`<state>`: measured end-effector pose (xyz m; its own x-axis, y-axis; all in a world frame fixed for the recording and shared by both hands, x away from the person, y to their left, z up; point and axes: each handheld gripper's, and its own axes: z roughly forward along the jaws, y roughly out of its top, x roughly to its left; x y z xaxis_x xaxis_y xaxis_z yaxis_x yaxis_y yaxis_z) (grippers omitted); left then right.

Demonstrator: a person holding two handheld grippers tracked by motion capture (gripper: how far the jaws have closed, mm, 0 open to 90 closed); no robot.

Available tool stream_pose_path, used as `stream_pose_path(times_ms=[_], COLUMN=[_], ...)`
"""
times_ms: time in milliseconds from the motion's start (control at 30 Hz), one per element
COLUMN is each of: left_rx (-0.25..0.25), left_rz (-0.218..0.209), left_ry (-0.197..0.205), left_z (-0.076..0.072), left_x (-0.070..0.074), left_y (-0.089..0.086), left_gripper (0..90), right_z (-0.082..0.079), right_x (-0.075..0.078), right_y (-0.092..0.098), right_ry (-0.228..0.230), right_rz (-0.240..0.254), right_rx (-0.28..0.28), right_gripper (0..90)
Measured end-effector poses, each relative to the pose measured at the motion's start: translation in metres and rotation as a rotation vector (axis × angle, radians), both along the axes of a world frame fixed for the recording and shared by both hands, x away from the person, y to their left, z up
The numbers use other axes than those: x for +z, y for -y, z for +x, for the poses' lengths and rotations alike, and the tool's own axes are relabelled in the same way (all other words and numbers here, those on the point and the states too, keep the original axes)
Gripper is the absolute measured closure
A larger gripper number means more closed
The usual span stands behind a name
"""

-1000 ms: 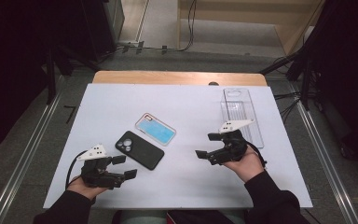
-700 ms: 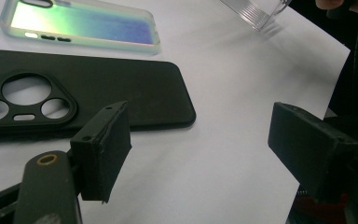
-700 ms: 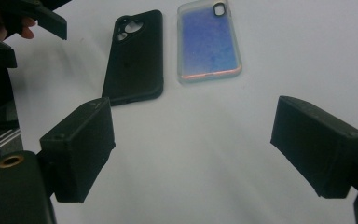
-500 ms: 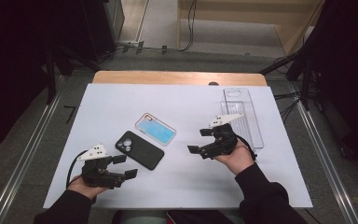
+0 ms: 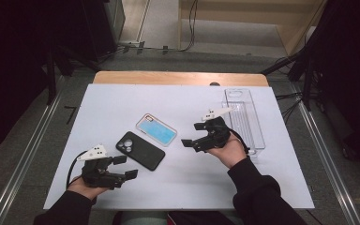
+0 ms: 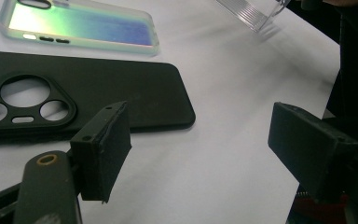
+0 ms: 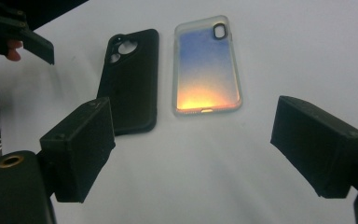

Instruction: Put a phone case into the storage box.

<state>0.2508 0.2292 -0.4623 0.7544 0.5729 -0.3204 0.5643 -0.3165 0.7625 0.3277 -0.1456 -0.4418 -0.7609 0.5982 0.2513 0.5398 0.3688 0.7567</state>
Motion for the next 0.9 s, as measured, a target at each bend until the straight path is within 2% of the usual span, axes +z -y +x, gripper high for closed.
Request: stream_pose_path(times_ms=[400,633,900], left_rx=[0.001,-0.003,-0.002], left_rz=[-0.002,-0.005,-0.003], left_ry=[-0.003,-0.002,0.0], left_z=[0.0,0.0,0.0], left_x=[0.0,0.0,0.0], left_y=[0.0,0.0,0.0], left_gripper=[21.3,21.3,21.3], right_z=[0.022,0.033,0.044], right_x=[-0.004,-0.008,-0.01], right_y=[-0.019,-0.031,-0.043], right_ry=[-0.011,-0.014,-0.013], right_rz=[0.012,-0.008,-0.006], right_rx=[0.01,0.019,0.024], right_gripper=[11.4,11.4,11.4])
